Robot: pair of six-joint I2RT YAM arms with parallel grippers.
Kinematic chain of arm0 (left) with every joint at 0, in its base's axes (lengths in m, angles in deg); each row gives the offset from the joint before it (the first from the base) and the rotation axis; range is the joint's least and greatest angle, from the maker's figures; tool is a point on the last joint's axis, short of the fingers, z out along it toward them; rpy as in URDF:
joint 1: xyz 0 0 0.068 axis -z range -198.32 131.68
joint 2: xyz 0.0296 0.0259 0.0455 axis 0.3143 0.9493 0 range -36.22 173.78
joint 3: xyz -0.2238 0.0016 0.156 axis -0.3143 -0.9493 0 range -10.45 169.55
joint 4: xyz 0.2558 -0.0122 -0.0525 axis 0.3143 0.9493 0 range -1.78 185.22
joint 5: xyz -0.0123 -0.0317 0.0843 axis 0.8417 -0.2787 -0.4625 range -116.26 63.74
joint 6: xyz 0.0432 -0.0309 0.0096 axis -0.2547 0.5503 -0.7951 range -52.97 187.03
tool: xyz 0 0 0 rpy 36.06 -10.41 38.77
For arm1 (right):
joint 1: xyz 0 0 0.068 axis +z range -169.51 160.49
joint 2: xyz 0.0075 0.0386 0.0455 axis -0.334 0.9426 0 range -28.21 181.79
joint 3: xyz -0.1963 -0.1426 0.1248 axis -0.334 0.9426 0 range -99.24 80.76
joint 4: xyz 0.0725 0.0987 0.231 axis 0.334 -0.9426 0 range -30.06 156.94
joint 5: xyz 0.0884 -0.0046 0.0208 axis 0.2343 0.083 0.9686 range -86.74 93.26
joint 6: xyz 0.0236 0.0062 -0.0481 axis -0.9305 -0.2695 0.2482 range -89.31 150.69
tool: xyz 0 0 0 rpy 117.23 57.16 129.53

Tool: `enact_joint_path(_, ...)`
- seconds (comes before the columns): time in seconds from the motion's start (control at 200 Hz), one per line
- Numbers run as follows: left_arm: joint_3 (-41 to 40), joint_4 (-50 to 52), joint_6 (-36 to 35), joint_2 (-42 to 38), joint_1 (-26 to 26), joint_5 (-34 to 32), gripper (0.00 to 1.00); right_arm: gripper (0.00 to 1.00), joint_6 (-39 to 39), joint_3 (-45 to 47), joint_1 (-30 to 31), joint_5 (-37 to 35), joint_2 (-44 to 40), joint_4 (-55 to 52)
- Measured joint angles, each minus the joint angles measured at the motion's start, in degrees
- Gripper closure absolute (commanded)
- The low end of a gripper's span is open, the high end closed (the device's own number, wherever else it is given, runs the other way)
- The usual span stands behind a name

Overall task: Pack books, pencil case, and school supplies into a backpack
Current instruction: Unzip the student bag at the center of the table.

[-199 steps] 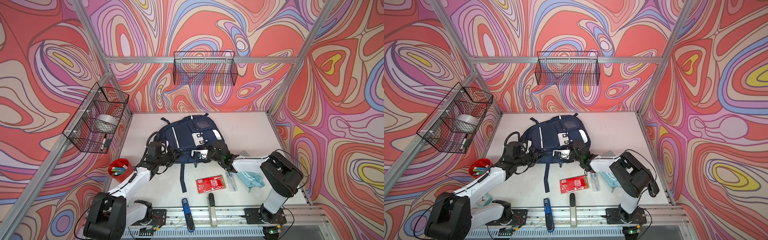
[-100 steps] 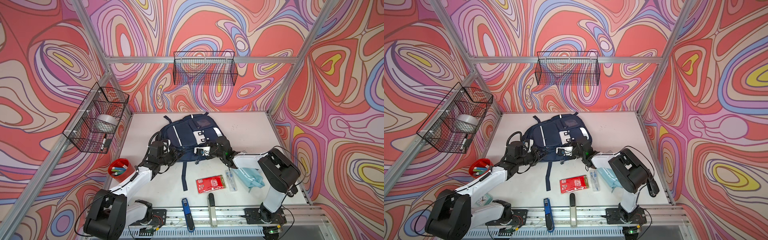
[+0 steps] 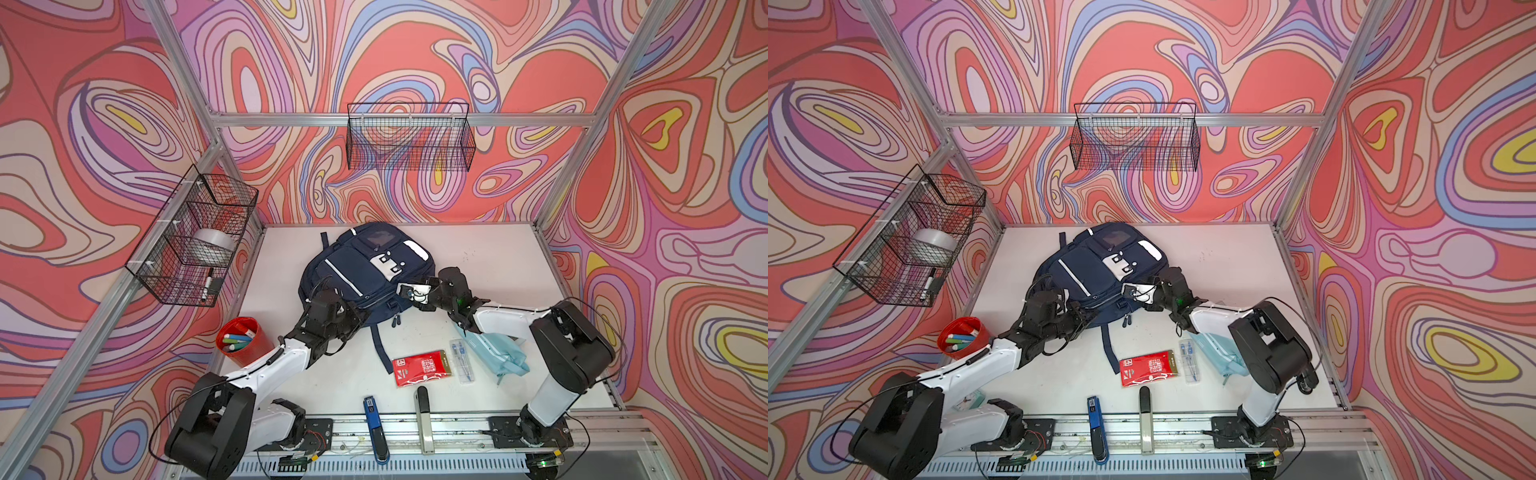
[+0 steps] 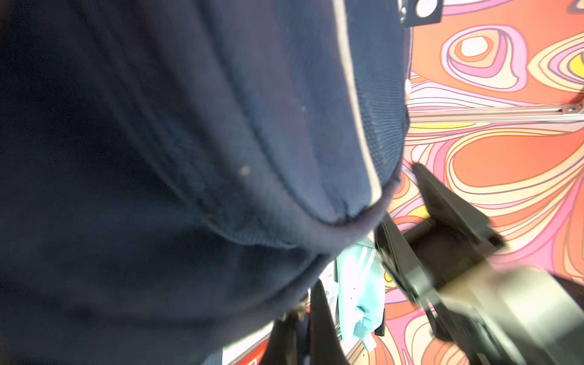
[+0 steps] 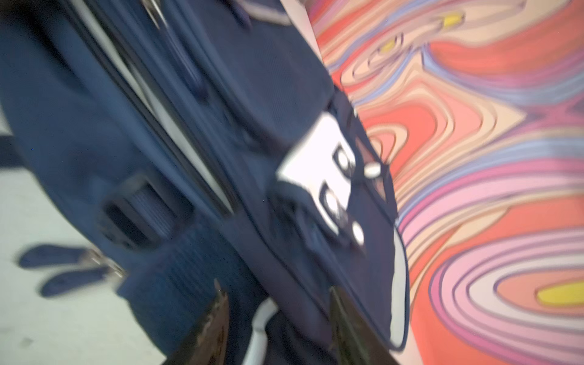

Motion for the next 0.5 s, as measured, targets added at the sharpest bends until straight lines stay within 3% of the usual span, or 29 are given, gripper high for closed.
enact_joint_path(0.145, 0.7, -0.7, 0.9, 1.5, 0.8, 0.0, 1.0, 0.4, -2.1, -2.0, 7.1, 0.5, -2.0, -1.9)
enact_joint_path(0.195, 1.4, -0.6, 0.9, 1.4, 0.8, -0.1, 1.0, 0.37, -2.1, -2.6, 7.3, 0.8, -1.5, -2.9)
enact_joint_path(0.501, 2.2, 0.2, 1.0, -1.4, 1.0, -0.7, 1.0, 0.38, 0.3, -8.7, 7.6, 1.4, 6.3, -8.0)
